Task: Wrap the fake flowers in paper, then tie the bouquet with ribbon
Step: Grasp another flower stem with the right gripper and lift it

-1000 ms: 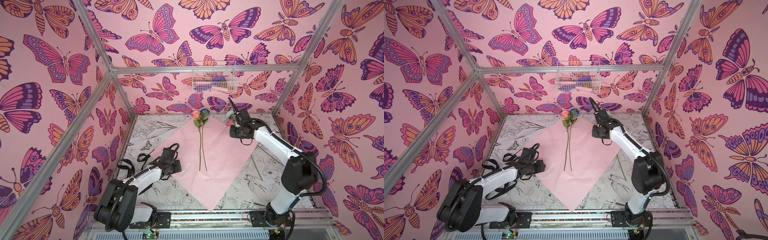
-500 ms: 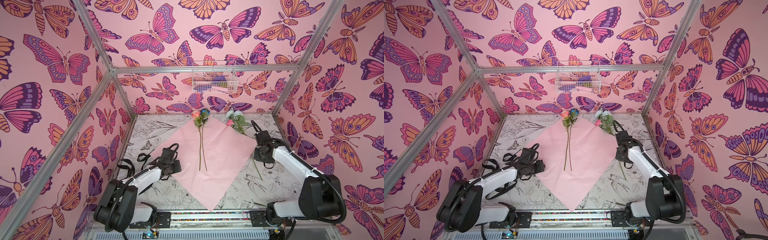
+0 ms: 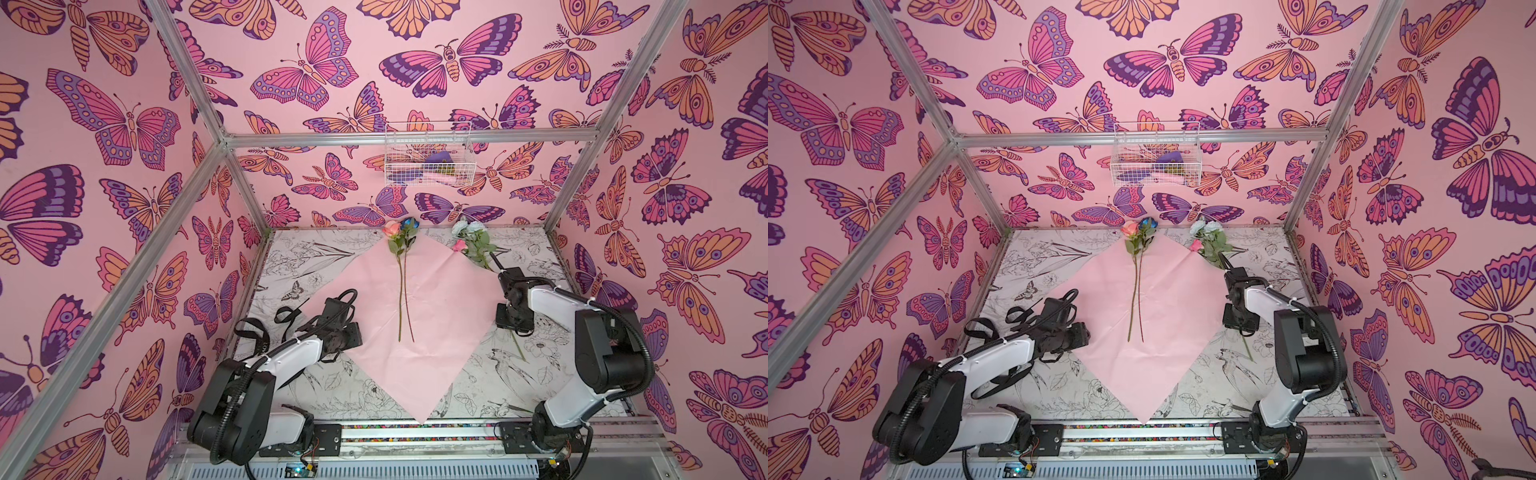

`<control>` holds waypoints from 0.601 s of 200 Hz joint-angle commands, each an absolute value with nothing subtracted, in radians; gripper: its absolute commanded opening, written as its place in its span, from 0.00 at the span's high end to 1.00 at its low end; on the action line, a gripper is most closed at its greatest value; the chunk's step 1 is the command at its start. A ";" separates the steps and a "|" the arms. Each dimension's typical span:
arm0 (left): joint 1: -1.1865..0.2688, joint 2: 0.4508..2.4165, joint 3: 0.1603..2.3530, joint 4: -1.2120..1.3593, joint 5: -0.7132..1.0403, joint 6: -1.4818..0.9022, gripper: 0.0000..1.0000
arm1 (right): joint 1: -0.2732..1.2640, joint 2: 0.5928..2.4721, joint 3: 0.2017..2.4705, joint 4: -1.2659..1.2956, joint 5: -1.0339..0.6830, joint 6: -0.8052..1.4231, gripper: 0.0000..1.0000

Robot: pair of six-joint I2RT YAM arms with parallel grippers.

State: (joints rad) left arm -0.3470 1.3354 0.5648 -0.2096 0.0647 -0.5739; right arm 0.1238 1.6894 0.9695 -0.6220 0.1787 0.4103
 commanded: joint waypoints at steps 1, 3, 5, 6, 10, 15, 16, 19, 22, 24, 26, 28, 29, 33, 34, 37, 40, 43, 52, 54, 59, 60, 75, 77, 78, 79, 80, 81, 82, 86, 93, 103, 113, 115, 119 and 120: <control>-0.341 1.327 0.554 -0.214 0.078 -0.590 0.42 | 0.111 1.732 1.012 -0.607 0.166 0.390 0.53; -0.341 1.326 0.554 -0.215 0.078 -0.591 0.42 | 0.110 1.739 1.014 -0.607 0.165 0.390 0.54; -0.341 1.325 0.554 -0.215 0.078 -0.591 0.42 | 0.108 1.742 1.015 -0.607 0.165 0.390 0.54; -0.341 1.325 0.554 -0.215 0.078 -0.591 0.42 | 0.109 1.745 1.015 -0.608 0.165 0.389 0.54; -0.341 1.324 0.552 -0.215 0.078 -0.593 0.42 | 0.105 1.753 1.017 -0.607 0.164 0.390 0.54; -0.340 1.322 0.552 -0.214 0.077 -0.592 0.42 | 0.102 1.761 1.019 -0.609 0.164 0.390 0.54; -0.339 1.322 0.552 -0.214 0.077 -0.593 0.42 | 0.100 1.764 1.020 -0.609 0.163 0.390 0.54; -0.340 1.320 0.553 -0.215 0.077 -0.593 0.42 | 0.097 1.771 1.021 -0.608 0.164 0.388 0.55; -0.341 1.322 0.554 -0.214 0.076 -0.594 0.42 | 0.096 1.774 1.022 -0.608 0.163 0.388 0.55; -0.341 1.322 0.554 -0.215 0.076 -0.595 0.42 | 0.092 1.781 1.024 -0.608 0.163 0.388 0.55; -0.341 1.322 0.554 -0.215 0.077 -0.594 0.42 | 0.091 1.786 1.024 -0.608 0.163 0.388 0.56; -0.341 1.323 0.555 -0.215 0.077 -0.594 0.42 | 0.091 1.790 1.027 -0.608 0.161 0.387 0.56; -0.341 1.324 0.555 -0.215 0.077 -0.593 0.42 | 0.089 1.792 1.028 -0.611 0.160 0.386 0.56; -0.341 1.322 0.555 -0.215 0.077 -0.593 0.42 | 0.083 1.798 1.033 -0.614 0.156 0.386 0.57; -0.341 1.322 0.556 -0.215 0.078 -0.594 0.42 | 0.081 1.800 1.033 -0.616 0.156 0.386 0.57; -0.341 1.323 0.557 -0.215 0.078 -0.593 0.42 | 0.076 1.807 1.037 -0.619 0.156 0.387 0.59; -0.341 1.322 0.558 -0.215 0.079 -0.592 0.42 | 0.071 1.813 1.040 -0.621 0.157 0.387 0.60; -0.341 1.322 0.558 -0.216 0.081 -0.591 0.42 | 0.068 1.817 1.042 -0.623 0.159 0.387 0.60; -0.341 1.321 0.560 -0.215 0.083 -0.591 0.42 | 0.052 1.826 1.047 -0.625 0.160 0.388 0.63; -0.341 1.321 0.560 -0.214 0.083 -0.592 0.42 | 0.048 1.828 1.048 -0.625 0.158 0.387 0.64; -0.341 1.318 0.560 -0.215 0.083 -0.593 0.42 | 0.039 1.831 1.050 -0.623 0.152 0.388 0.66; -0.341 1.320 0.560 -0.215 0.083 -0.593 0.42 | 0.038 1.831 1.051 -0.623 0.150 0.388 0.66; -0.341 1.321 0.562 -0.215 0.083 -0.592 0.42 | 0.008 1.838 1.057 -0.616 0.120 0.385 0.73; -0.341 1.321 0.562 -0.215 0.083 -0.593 0.42 | 0.006 1.838 1.057 -0.616 0.117 0.385 0.73; -0.341 1.321 0.561 -0.215 0.082 -0.593 0.42 | 0.004 1.838 1.059 -0.616 0.116 0.384 0.74; -0.341 1.321 0.561 -0.215 0.082 -0.594 0.42 | 0.001 1.838 1.059 -0.615 0.114 0.384 0.75; -0.341 1.321 0.561 -0.215 0.081 -0.595 0.42 | 0.001 1.838 1.059 -0.615 0.114 0.384 0.75; -0.341 1.321 0.561 -0.215 0.081 -0.596 0.42 | 0.000 1.838 1.059 -0.616 0.113 0.384 0.75; -0.341 1.322 0.561 -0.215 0.081 -0.595 0.42 | -0.001 1.839 1.060 -0.616 0.111 0.383 0.76; -0.341 1.322 0.561 -0.214 0.081 -0.597 0.42 | -0.006 1.838 1.061 -0.615 0.106 0.381 0.77; -0.341 1.324 0.563 -0.215 0.082 -0.596 0.42 | -0.011 1.841 1.066 -0.614 0.102 0.375 0.80; -0.341 1.325 0.564 -0.214 0.083 -0.595 0.42 | -0.013 1.844 1.073 -0.614 0.095 0.365 0.83; -0.341 1.325 0.564 -0.214 0.086 -0.595 0.42 | -0.012 1.847 1.081 -0.616 0.089 0.353 0.86; -0.341 1.325 0.563 -0.215 0.085 -0.594 0.42 | -0.012 1.848 1.082 -0.616 0.088 0.352 0.87; -0.341 1.323 0.563 -0.214 0.086 -0.596 0.42 | -0.013 1.850 1.087 -0.616 0.084 0.347 0.88; -0.341 1.324 0.563 -0.215 0.086 -0.595 0.42 | -0.014 1.851 1.088 -0.616 0.083 0.345 0.88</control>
State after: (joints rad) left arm -0.3470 1.3354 0.5652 -0.2096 0.0803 -0.5884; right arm -0.0067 1.7969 1.0855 -0.5858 0.1066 0.3824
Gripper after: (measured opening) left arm 0.583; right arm 0.147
